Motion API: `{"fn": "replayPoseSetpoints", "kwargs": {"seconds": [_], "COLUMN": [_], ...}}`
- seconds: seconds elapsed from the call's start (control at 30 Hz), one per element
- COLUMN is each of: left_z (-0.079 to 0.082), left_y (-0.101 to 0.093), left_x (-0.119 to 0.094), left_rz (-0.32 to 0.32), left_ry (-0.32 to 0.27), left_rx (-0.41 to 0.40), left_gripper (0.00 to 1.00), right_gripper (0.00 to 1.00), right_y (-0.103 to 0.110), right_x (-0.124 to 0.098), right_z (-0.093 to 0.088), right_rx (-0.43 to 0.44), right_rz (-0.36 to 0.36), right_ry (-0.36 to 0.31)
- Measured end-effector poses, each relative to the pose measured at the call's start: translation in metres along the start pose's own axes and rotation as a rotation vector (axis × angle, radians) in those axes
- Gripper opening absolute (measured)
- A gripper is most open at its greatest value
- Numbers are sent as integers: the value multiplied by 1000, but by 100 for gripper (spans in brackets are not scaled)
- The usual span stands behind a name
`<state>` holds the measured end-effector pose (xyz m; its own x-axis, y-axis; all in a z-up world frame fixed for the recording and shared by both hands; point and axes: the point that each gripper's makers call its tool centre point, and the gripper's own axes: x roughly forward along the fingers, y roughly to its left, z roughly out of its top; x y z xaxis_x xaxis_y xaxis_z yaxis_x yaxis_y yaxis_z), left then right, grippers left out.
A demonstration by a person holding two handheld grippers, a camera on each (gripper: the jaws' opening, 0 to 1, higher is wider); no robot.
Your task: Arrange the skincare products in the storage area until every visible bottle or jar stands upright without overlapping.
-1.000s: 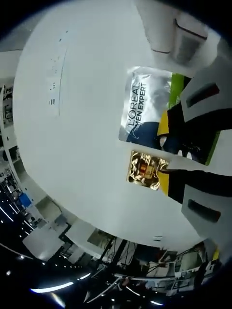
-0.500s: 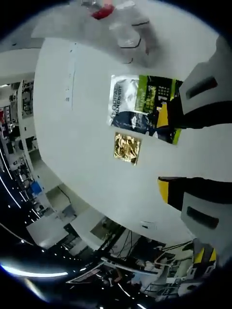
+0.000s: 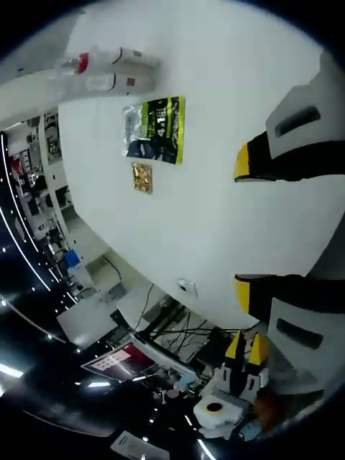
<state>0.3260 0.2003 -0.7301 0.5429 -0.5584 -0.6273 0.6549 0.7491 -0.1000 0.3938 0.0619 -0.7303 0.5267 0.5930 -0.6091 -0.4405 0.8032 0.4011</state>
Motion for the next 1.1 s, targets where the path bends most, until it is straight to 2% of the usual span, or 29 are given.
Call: {"fn": "replayPoseSetpoints", "kwargs": {"seconds": [0.07, 0.13, 0.27, 0.37, 0.43, 0.5, 0.6, 0.7, 0.8, 0.93, 1.03, 1.1], "left_z": [-2, -2, -2, -2, -1, 2, 7, 10, 15, 21, 23, 30], "left_y": [1, 1, 3, 3, 4, 4, 7, 13, 21, 28, 38, 52], "left_x": [1, 1, 0, 1, 1, 0, -1, -2, -4, -9, -6, -8], "left_rz": [4, 7, 17, 16, 18, 16, 26, 45, 67, 106, 122, 168], "left_ry": [9, 14, 12, 12, 8, -8, -36, -56, -83, -125, -131, -176], "left_rx": [3, 2, 5, -8, -10, -31, -42, -60, -89, -66, -119, -133], "left_gripper": [17, 17, 17, 17, 17, 18, 19, 24, 30, 36, 48, 57], "right_gripper": [52, 54, 57, 59, 59, 59, 59, 59, 59, 58, 58, 58], "right_y": [9, 13, 18, 22, 25, 18, 13, 16, 18, 25, 30, 35], "right_x": [-6, -11, -18, -21, -22, -23, -22, -24, -25, -26, -23, -25], "right_z": [-9, -22, -33, -35, -34, -32, -35, -26, -28, -24, -25, -23], "right_rx": [-92, -177, -324, -428, -457, -543, -571, -599, -625, -674, -715, -722], "right_rz": [9, -1, -11, -34, -37, -85, -122, -125, -131, -127, -113, -95], "right_ry": [0, 38, 59, 51, 35, 17, 37, -9, -2, -33, -19, -41]}}
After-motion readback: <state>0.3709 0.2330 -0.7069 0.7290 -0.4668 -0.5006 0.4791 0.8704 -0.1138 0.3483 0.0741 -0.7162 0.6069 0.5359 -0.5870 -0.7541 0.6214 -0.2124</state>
